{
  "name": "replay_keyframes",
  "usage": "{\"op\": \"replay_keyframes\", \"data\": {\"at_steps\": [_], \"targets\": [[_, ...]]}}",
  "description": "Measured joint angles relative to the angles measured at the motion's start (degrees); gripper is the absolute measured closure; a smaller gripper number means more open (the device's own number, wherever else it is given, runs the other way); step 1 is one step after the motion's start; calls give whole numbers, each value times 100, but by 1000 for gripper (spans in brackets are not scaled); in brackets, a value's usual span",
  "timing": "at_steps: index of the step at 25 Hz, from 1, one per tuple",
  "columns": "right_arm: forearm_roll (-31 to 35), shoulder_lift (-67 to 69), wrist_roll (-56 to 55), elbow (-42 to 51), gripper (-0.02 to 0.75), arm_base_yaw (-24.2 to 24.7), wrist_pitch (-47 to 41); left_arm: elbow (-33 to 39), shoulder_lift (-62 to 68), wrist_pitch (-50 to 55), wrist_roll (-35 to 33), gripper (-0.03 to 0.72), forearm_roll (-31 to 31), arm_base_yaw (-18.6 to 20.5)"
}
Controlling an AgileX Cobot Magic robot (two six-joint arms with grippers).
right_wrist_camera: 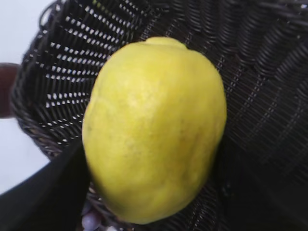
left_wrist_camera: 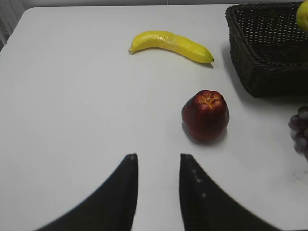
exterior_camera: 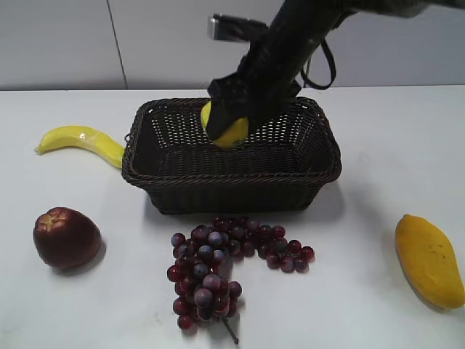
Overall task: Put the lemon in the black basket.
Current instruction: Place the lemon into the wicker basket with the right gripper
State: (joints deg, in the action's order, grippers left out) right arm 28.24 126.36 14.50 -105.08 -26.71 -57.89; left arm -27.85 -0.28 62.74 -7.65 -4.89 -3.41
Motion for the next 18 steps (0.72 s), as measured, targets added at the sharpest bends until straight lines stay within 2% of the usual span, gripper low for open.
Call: {"op": "replay_keyframes", "data": {"at_steps": [4, 8, 13, 18], "targets": [[-312, 392, -110, 6, 133, 0, 84, 0, 0, 0, 2, 454, 0, 0], [-478, 420, -149, -29, 73, 0, 114, 0, 0, 0, 6, 454, 0, 0], [-509, 379, -231, -298, 69, 25, -303, 0, 0, 0, 7, 454, 0, 0], [-592, -566, -252, -358, 87, 217, -538, 0, 0, 0, 7, 454, 0, 0]]}}
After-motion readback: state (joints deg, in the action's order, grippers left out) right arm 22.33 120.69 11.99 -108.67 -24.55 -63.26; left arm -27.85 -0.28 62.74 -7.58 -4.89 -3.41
